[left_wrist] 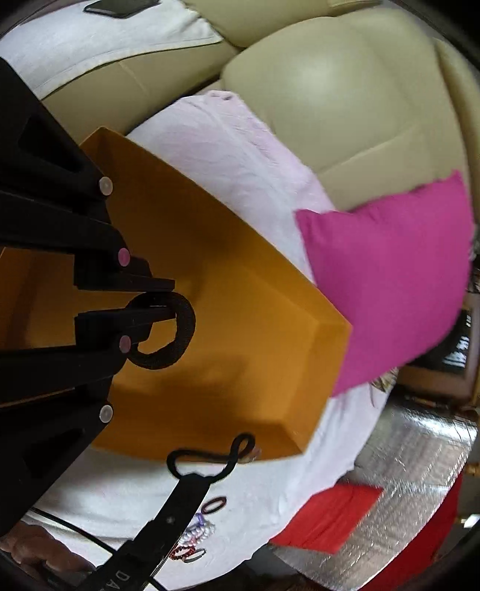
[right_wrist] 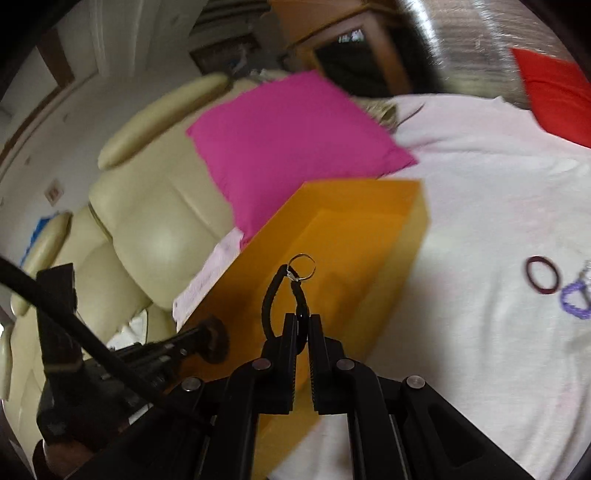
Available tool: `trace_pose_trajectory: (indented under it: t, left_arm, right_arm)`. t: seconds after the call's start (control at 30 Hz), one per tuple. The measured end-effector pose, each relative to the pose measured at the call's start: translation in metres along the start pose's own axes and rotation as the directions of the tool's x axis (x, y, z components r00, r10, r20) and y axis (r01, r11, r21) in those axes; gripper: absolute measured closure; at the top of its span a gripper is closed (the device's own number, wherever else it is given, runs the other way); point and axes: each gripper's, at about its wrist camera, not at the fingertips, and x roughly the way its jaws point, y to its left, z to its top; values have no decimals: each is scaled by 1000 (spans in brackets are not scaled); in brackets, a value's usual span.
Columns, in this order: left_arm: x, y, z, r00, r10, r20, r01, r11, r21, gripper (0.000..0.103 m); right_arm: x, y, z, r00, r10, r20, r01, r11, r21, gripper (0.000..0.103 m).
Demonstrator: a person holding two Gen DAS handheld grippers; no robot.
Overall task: Organize jewelry
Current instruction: 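Carry both held rings into the orange box and open both tools, then grasp the white pearl bracelet with the left tool while the right tool grasps the red bead bracelet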
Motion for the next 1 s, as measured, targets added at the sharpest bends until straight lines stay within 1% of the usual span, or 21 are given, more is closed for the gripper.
trace_pose_trajectory:
  t: [0.07,0.13,0.17,0.2,0.23,0.3,0.37,0.43,0.5,0.57,0.63,0.67,0.7,0.8,0.9,1.0]
  left_arm:
    - [8,6,-1,1000,10,-29,-10,1000,-27,93]
    - [13,10,-2,998,11,-59,-14,999,-52,83]
    - [14,11,-3,997,16,-70,-21,998,-64,64]
    - [14,11,-3,997,32,-74,-37,997,-74,42]
    - [12,10,-3,997,49,-64,-54,995,-81,35]
    - [7,2,-7,997,63,-33,-66,995,-76,33]
    - [-4,-11,-12,999,41,-9,-42,997,-60,33]
    - [-21,-23,-19,999,5,43,-2,998,-56,31]
    - [-35,-37,-24,995,-10,94,13,999,-30,22]
    - [-51,-53,-28,988,-19,155,17,1000,12,22]
    - [-67,-69,-30,975,-44,217,35,998,45,21]
    - [-74,-78,-29,971,-53,233,40,997,63,20]
    - [-77,-87,-26,969,-63,237,45,996,80,20]
    - [-80,-115,-18,968,-98,229,72,990,119,20]
    - [-73,-150,-12,968,-135,212,103,982,156,20]
    - [-54,-191,-9,970,-158,185,117,970,215,20]
  right_arm:
    - [15,9,-3,999,-21,-26,21,1000,-6,96]
    - [27,12,-6,997,-34,-65,34,999,2,95]
    - [31,11,-7,996,-32,-80,32,999,8,94]
    - [33,8,-5,996,-32,-87,34,999,17,90]
    - [34,4,-4,995,-33,-90,35,999,28,86]
    - [25,-3,-4,997,-9,-74,14,998,67,64]
    - [13,-8,-4,1000,-3,-31,6,996,88,59]
    - [-7,-21,-2,1000,-22,21,20,995,94,59]
    - [-31,-37,-2,997,-55,58,49,994,100,59]
    - [-54,-57,-4,991,-104,90,93,989,111,59]
    - [-79,-80,-9,981,-152,117,136,982,131,59]
    - [-92,-93,-13,975,-177,134,157,977,145,59]
    - [-104,-104,-17,969,-196,148,172,972,162,59]
    - [-150,-153,-32,944,-263,199,206,941,268,59]
    - [-188,-202,-50,908,-340,244,226,889,399,59]
    - [-214,-235,-57,882,-408,236,262,840,474,60]
